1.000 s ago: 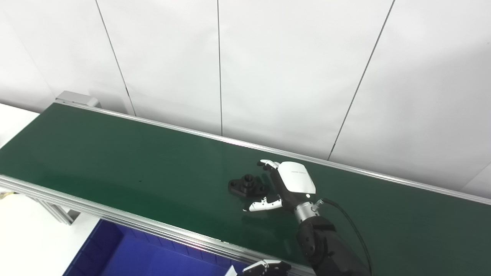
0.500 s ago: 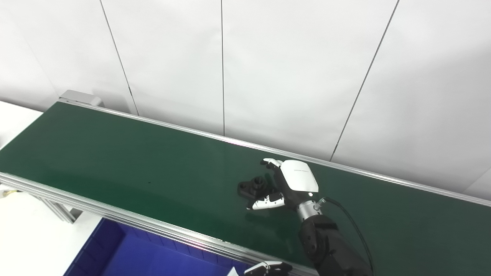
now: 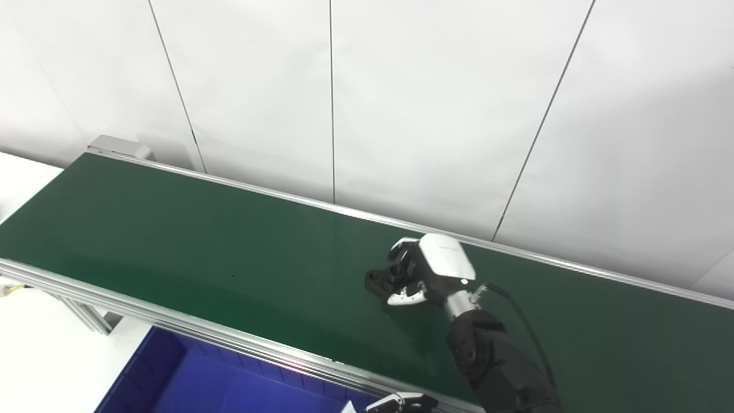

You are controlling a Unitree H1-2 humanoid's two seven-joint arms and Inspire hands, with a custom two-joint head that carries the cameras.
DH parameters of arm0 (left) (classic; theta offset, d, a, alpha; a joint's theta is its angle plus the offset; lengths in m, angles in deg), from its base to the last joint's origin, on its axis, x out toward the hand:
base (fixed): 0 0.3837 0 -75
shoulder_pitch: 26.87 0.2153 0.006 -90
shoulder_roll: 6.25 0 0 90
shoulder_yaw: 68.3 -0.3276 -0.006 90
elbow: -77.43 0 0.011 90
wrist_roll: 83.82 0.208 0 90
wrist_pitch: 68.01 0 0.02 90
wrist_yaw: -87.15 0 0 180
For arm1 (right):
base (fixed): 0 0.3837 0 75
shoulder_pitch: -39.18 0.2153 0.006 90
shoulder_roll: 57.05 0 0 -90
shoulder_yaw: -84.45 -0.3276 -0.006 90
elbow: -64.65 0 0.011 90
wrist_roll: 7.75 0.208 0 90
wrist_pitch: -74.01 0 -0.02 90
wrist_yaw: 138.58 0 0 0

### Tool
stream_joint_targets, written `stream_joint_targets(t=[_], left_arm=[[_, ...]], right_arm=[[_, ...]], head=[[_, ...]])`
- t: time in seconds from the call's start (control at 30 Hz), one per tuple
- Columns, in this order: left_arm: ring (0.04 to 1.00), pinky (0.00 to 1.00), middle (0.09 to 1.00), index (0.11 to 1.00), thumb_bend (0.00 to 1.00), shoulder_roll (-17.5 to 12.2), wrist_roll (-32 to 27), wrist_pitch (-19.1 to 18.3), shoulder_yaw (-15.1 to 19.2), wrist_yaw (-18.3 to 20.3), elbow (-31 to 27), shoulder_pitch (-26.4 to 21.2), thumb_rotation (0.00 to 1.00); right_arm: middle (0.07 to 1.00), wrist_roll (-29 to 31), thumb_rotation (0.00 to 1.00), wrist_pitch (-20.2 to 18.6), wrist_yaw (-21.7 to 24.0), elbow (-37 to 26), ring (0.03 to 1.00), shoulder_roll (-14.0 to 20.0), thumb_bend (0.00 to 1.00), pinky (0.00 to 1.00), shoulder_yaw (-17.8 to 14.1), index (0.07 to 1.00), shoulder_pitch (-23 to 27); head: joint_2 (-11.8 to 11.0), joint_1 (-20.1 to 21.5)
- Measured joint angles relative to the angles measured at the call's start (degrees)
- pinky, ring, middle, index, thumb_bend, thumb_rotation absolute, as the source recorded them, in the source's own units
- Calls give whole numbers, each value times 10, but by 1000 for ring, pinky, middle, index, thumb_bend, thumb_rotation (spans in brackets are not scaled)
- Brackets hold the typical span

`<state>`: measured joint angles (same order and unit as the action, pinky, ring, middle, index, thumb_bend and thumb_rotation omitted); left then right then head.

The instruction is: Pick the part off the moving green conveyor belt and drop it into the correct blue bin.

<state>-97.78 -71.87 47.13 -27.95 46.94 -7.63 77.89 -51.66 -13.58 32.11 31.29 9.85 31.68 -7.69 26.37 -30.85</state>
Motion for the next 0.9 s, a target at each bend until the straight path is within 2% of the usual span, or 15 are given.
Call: stream_joint_targets(t=[0.1, 0.2, 0.5, 0.6, 0.73, 0.9], left_arm=[[698, 702, 721, 755, 914, -1, 2, 0, 0, -2, 0, -1, 732], [698, 704, 717, 754, 916, -1, 2, 0, 0, -2, 0, -1, 730], [702, 706, 718, 754, 915, -1, 1, 0, 0, -2, 0, -1, 727], [701, 707, 715, 753, 922, -1, 1, 0, 1, -2, 0, -1, 727], [709, 711, 719, 762, 910, -1, 1, 0, 0, -3, -1, -1, 708], [723, 719, 730, 774, 906, -2, 1, 0, -3, -7, -2, -1, 715]], right_arm=[[511, 3, 0, -34, 47, -16, 415, 0, 514, 355, 2, 512, 9], [500, 3, 0, -63, 82, -33, 411, 2, 513, 360, 9, 519, 14], [516, 2, 0, -98, 135, -82, 429, 20, 513, 394, 19, 505, 12], [511, 0, 0, -109, 153, -97, 417, 25, 513, 366, 23, 511, 11], [503, 2, 0, -129, 194, -157, 409, 41, 516, 320, 23, 507, -7], [501, 21, 0, -150, 281, -293, 412, 74, 518, 318, 21, 501, -60]], head=[[2, 2], [2, 2], [4, 4], [4, 3], [8, 7], [12, 16]])
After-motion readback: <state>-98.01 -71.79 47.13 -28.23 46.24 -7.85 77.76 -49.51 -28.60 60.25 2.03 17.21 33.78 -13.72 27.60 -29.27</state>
